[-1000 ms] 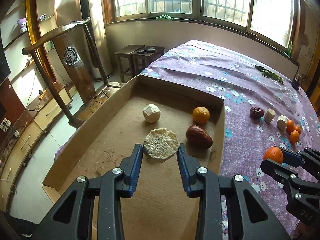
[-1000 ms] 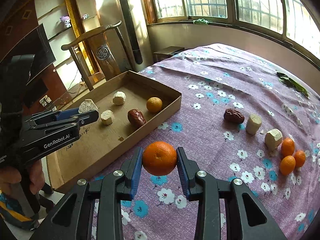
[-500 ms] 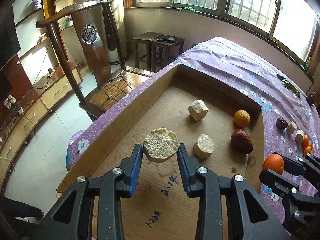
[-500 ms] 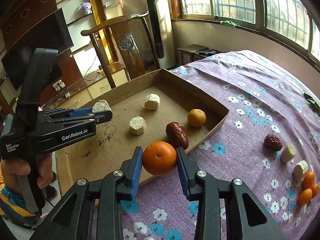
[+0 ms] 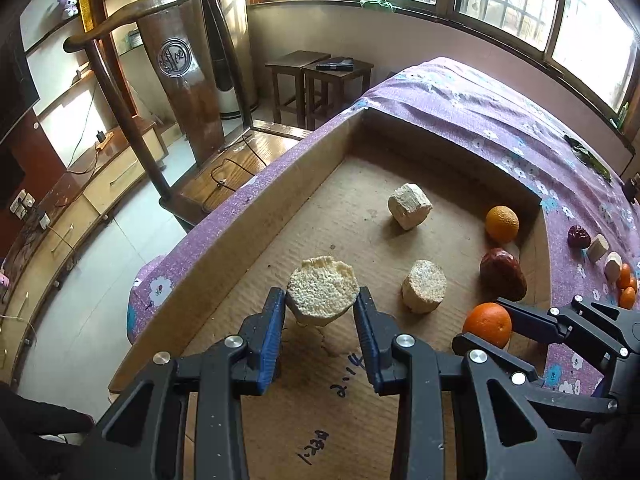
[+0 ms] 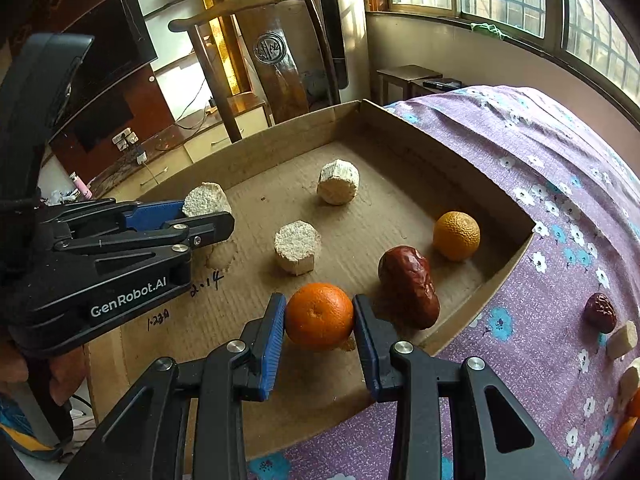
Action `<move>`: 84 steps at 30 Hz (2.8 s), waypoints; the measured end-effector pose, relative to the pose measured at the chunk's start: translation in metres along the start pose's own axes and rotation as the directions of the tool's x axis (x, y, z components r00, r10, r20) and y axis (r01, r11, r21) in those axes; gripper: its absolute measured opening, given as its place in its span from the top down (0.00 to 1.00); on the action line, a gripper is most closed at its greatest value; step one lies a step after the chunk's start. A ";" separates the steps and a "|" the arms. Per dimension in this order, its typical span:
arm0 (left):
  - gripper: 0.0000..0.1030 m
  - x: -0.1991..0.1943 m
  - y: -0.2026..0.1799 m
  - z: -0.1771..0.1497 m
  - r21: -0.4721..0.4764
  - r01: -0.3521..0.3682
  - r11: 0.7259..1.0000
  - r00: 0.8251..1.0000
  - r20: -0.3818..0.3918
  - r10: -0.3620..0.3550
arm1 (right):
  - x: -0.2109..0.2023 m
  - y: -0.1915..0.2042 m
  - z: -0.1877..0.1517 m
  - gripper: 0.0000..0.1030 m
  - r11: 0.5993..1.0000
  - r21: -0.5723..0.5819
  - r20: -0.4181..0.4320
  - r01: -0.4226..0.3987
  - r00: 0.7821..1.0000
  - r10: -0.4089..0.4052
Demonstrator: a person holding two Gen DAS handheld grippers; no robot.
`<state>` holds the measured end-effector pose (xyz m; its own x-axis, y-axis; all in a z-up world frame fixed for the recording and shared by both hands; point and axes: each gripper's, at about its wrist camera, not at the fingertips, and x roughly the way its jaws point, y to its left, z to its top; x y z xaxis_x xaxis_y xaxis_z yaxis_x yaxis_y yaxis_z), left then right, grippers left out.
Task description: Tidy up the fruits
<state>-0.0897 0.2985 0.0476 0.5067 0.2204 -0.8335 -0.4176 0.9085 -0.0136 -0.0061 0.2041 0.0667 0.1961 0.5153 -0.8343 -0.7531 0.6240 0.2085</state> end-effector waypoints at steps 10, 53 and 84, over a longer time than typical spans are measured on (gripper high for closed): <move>0.30 -0.005 0.001 0.002 -0.025 0.012 1.000 1.000 0.016 -0.011 | -0.006 0.001 -0.001 0.49 1.000 -0.003 0.023 -0.008 1.000 0.008; 0.14 -0.024 -0.231 -0.015 0.306 0.264 0.915 0.963 -0.025 -0.270 | -0.168 -0.201 -0.160 0.28 0.843 0.457 0.075 0.285 0.932 -0.356; 0.14 0.074 -0.296 0.040 0.325 0.179 0.929 0.983 -0.034 -0.178 | -0.145 -0.255 -0.161 0.63 0.828 0.527 0.105 0.189 0.953 -0.284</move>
<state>0.1015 0.0602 0.0125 0.5470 0.0433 -0.8360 -0.0522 0.9985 0.0176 0.0567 -0.1243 0.0528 0.4666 0.3754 -0.8009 -0.2558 0.9240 0.2841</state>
